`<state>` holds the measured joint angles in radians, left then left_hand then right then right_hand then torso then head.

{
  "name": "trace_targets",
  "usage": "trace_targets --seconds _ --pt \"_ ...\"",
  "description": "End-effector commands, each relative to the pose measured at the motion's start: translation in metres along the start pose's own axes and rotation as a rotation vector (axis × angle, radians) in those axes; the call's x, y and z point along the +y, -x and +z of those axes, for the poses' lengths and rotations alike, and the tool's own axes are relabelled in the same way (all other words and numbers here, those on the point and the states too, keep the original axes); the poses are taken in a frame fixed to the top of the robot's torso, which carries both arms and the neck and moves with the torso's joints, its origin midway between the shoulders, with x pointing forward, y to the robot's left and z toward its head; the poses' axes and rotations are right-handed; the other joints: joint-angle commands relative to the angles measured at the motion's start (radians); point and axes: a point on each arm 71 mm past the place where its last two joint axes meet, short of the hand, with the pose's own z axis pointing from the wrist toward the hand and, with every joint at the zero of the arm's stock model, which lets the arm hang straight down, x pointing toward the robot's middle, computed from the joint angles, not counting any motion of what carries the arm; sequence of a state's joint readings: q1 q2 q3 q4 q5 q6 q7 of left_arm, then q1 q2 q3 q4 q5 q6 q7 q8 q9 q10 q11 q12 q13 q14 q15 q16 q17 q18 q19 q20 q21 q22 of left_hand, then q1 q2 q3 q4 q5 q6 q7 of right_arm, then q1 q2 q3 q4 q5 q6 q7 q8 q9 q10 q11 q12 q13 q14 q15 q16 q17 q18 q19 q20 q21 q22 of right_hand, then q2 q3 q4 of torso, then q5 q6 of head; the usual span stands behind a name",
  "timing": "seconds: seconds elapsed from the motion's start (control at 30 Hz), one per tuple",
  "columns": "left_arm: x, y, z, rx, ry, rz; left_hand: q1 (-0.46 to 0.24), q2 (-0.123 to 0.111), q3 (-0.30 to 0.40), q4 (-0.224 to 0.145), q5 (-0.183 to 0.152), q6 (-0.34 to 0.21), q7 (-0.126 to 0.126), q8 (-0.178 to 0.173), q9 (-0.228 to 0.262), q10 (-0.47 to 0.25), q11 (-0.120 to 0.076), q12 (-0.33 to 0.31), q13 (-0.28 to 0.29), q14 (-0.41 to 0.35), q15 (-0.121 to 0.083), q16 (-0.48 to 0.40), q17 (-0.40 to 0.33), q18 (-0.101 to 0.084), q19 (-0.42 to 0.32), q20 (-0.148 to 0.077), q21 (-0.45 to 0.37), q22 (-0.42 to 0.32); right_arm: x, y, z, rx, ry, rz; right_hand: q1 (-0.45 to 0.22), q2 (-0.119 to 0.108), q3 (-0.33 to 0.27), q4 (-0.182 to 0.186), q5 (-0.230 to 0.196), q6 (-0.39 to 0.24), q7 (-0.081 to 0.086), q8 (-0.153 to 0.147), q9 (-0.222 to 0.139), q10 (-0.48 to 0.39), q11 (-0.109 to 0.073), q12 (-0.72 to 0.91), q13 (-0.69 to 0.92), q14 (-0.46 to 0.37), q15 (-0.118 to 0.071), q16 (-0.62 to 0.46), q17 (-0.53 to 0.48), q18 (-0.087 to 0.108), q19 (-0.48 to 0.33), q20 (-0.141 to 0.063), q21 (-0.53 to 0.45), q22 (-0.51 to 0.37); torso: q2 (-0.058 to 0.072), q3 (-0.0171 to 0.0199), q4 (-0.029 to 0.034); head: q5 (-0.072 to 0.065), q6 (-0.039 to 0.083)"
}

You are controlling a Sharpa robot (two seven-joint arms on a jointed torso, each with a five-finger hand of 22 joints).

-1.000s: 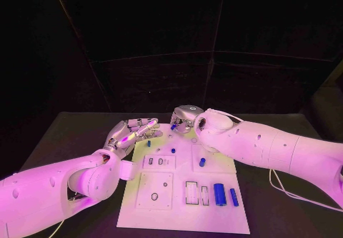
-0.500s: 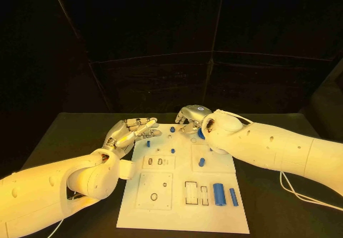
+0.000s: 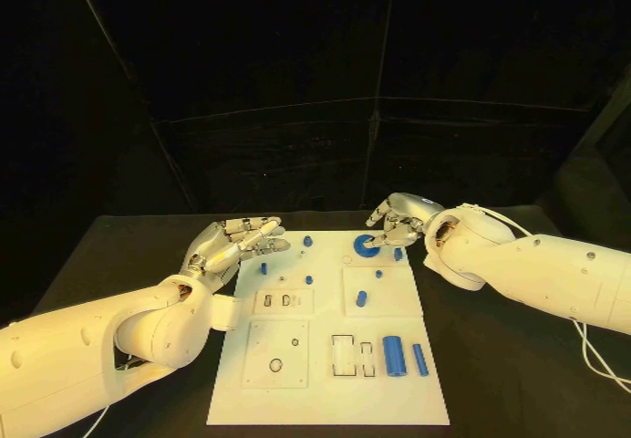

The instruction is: Assemble the parts on the task board

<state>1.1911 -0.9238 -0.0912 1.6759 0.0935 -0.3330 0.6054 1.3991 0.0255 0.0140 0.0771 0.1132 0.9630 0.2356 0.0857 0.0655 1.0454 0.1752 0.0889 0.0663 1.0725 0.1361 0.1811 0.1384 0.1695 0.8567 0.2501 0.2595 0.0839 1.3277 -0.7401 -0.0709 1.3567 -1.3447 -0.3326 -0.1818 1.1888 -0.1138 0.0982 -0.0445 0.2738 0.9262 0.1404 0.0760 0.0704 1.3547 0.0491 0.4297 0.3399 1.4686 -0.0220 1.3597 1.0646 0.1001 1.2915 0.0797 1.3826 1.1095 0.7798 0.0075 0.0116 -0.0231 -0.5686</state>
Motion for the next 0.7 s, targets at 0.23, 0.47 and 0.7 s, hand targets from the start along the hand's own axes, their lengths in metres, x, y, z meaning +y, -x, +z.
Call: trace_targets --seconds 0.23,0.47,0.7 --pt "-0.001 -0.002 0.003 0.025 -0.023 0.001 0.001 0.004 0.0 -0.009 -0.004 0.002 -0.001 -0.002 0.001 0.002 0.003 -0.002 0.0 0.007 -0.002 -0.005 0.002 0.016 0.009 0.0 -0.004 -0.002 -0.017 -0.003 0.001 0.104 -0.079 -0.011 0.121 0.02 -0.108 0.105 -0.002 -0.037 0.012 0.014 -0.001 -0.086 0.011 0.372 0.442 0.038 0.006 0.065 0.127 -0.017 0.028 0.015 0.026 0.053 0.001 0.0024 -0.0015 -0.004 -0.003" --pt "0.0 0.0 0.004 0.016 -0.02 0.007 0.001 0.005 0.0 -0.009 -0.004 0.003 -0.001 -0.002 0.001 0.002 0.003 -0.001 0.0 0.007 -0.002 -0.005 0.002 0.016 0.009 0.0 -0.004 -0.002 -0.012 -0.006 0.007 0.119 -0.07 -0.031 0.152 0.025 -0.124 0.133 -0.003 -0.045 0.015 0.02 0.0 -0.059 0.013 0.487 0.572 0.045 0.01 0.086 0.173 -0.02 0.037 0.018 0.035 0.073 0.002 0.0011 0.0036 -0.005 -0.005" --pt "0.0 0.001 0.005 0.01 -0.016 0.012 0.001 0.005 0.0 -0.009 -0.004 0.003 -0.001 -0.002 0.001 0.002 0.003 -0.001 0.0 0.008 -0.002 -0.005 0.002 0.016 0.01 0.0 -0.004 -0.002 -0.004 -0.009 0.012 0.119 -0.048 -0.071 0.175 0.032 -0.151 0.165 -0.002 -0.044 0.018 0.035 0.0 0.049 0.018 0.784 0.874 0.06 0.015 0.128 0.271 -0.032 0.071 0.024 0.064 0.135 0.002 0.0018 0.0004 -0.003 -0.008"
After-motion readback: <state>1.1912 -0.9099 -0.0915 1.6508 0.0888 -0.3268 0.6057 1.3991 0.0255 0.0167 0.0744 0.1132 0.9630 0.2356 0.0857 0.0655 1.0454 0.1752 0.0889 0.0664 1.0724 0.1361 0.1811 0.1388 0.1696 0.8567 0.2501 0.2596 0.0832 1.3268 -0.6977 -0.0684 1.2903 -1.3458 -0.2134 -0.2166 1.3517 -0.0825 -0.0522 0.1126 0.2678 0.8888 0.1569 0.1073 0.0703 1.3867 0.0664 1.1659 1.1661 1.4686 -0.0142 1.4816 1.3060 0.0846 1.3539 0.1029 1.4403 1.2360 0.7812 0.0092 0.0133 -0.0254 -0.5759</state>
